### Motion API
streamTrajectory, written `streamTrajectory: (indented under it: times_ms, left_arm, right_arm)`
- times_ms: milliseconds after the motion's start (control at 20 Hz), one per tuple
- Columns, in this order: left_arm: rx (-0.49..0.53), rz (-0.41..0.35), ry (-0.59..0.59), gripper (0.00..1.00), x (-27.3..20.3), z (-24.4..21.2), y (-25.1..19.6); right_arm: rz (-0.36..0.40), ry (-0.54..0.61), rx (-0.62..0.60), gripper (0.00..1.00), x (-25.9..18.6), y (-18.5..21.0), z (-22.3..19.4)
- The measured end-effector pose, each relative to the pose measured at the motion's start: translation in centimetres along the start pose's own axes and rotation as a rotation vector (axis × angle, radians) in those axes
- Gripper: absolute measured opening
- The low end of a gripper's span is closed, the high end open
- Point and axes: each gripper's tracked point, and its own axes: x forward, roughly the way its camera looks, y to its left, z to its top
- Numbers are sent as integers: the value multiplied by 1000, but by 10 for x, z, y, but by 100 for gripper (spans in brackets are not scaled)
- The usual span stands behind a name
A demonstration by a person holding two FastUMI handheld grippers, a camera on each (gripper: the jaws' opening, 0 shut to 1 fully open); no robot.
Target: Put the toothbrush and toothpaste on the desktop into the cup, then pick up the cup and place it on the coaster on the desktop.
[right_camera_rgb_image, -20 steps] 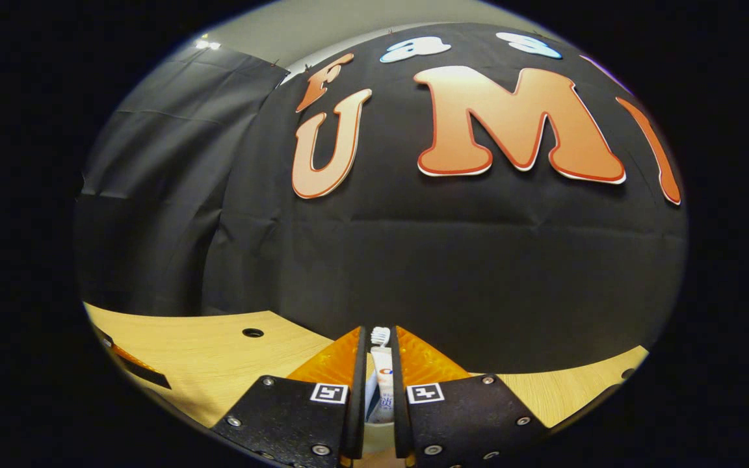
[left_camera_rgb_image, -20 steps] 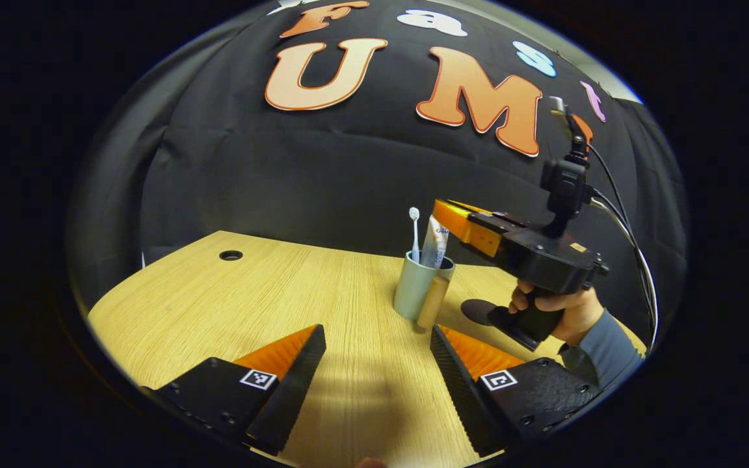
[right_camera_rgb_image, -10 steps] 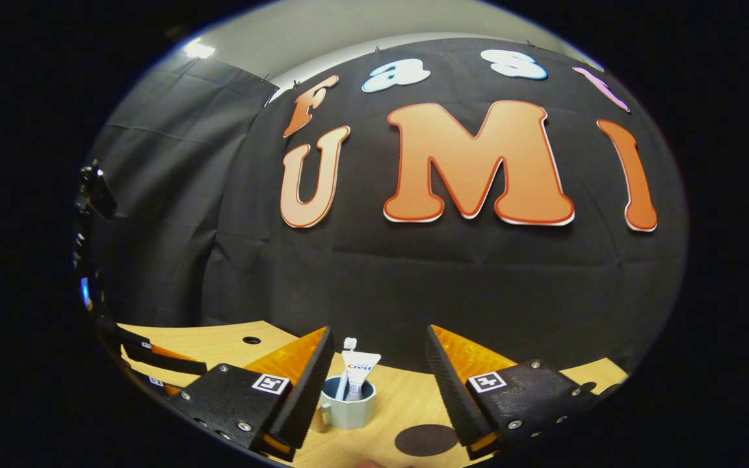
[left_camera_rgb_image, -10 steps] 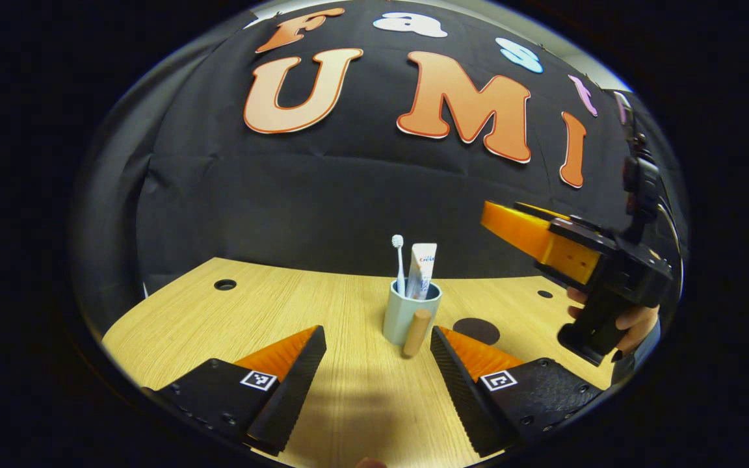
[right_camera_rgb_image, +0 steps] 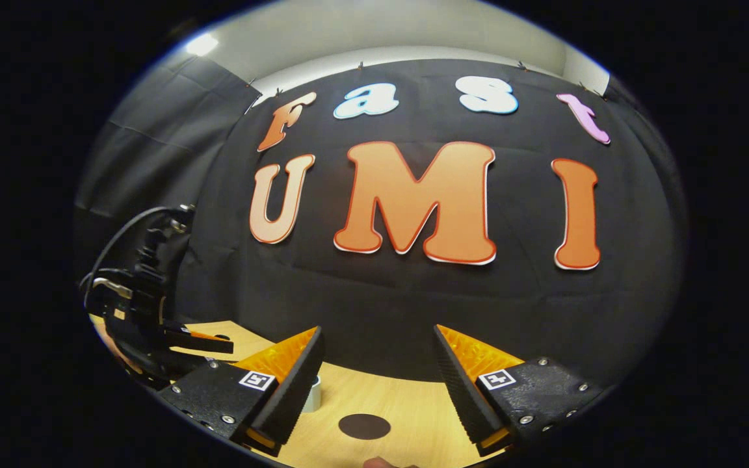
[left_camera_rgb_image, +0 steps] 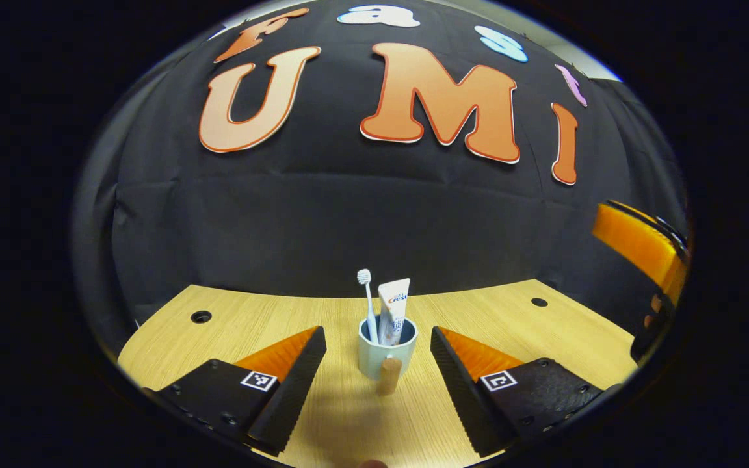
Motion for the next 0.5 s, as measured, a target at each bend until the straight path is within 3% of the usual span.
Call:
streamTrajectory:
  times_ms: [300,500]
  left_arm:
    - [-6,-13,93,97,34,13,-5]
    - [-2,-50,218,97,53,4,-18]
  right_arm:
    - [-44,-19,-58,99,-37,-25,26]
    - [-58,-21,-81,100,-57,-34,35]
